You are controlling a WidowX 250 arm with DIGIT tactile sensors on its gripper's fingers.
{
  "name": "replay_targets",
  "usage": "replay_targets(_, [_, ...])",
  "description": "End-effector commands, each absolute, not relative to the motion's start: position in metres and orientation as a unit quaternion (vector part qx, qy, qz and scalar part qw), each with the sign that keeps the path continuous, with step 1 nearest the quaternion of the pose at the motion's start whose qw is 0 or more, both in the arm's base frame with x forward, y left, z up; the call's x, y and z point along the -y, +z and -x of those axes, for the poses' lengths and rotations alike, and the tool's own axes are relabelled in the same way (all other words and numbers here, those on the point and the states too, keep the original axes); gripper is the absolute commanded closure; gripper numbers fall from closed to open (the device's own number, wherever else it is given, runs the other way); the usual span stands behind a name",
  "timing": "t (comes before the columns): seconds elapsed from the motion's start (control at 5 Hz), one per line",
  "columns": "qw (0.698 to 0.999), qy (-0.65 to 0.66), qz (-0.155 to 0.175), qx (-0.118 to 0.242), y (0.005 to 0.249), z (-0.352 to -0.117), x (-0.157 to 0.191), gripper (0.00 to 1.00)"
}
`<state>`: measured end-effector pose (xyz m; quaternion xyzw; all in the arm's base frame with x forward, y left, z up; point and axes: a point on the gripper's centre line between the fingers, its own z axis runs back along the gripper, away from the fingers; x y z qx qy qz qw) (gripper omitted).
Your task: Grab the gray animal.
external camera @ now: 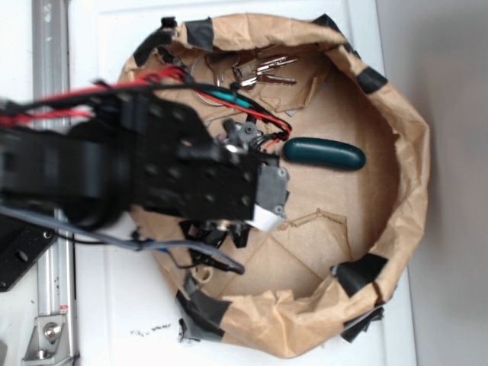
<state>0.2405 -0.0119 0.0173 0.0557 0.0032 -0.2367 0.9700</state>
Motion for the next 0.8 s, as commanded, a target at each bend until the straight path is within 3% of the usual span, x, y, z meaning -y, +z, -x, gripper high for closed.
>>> replay_targets(0.0, [0.979, -0.190, -0.062, 0.022, 0.037, -0.239, -0.001, 1.00])
replay_targets(0.2, [0.987, -0.153, -0.015, 0.051, 0.085, -0.261, 0.004, 1.00])
replay_targets(0.4, [0.991, -0.085, -0.005, 0.107, 0.136, -0.267, 0.008, 1.00])
replay_targets(0.6, [0.990, -0.034, 0.027, 0.135, 0.177, -0.265, 0.011, 1.00])
